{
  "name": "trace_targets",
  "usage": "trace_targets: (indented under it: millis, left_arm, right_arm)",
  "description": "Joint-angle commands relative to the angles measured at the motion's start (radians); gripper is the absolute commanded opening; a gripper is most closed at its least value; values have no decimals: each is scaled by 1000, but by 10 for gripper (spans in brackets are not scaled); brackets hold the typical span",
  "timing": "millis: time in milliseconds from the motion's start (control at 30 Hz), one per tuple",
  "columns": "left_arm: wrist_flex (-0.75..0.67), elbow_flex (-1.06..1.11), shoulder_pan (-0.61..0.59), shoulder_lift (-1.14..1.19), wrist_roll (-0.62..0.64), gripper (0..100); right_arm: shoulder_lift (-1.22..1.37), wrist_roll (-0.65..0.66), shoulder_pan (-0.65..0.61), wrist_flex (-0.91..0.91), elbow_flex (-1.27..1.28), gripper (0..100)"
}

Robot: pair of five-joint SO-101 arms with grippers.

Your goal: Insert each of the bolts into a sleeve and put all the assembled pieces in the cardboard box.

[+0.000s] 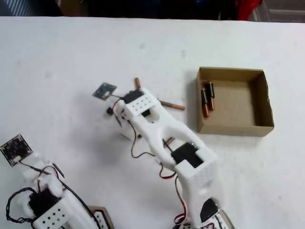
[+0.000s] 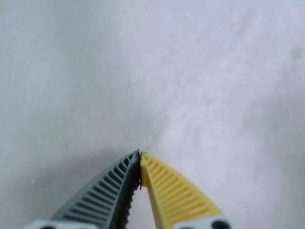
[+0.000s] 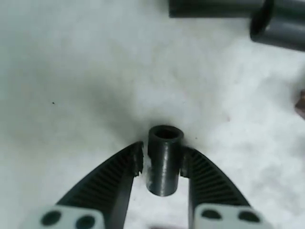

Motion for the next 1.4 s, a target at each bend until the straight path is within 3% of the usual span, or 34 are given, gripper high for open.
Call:
trace_targets:
  millis: [0, 567, 800, 1100, 1367]
  left_arm:
    - [6, 0, -2, -7, -9, 23]
    - [6, 0, -2, -7, -9, 23]
    - [6, 0, -2, -7, -9, 23]
    - [6, 0, -2, -7, -9, 23]
    - [3, 0, -2, -7, -9, 22]
  right_arm:
    - [1, 2, 12, 18, -54, 138]
    - [12, 68, 1, 107, -120, 188]
    - [12, 64, -2, 93, -103, 12]
    - [8, 64, 8, 96, -117, 17]
    - [-228, 64, 15, 211, -120, 17]
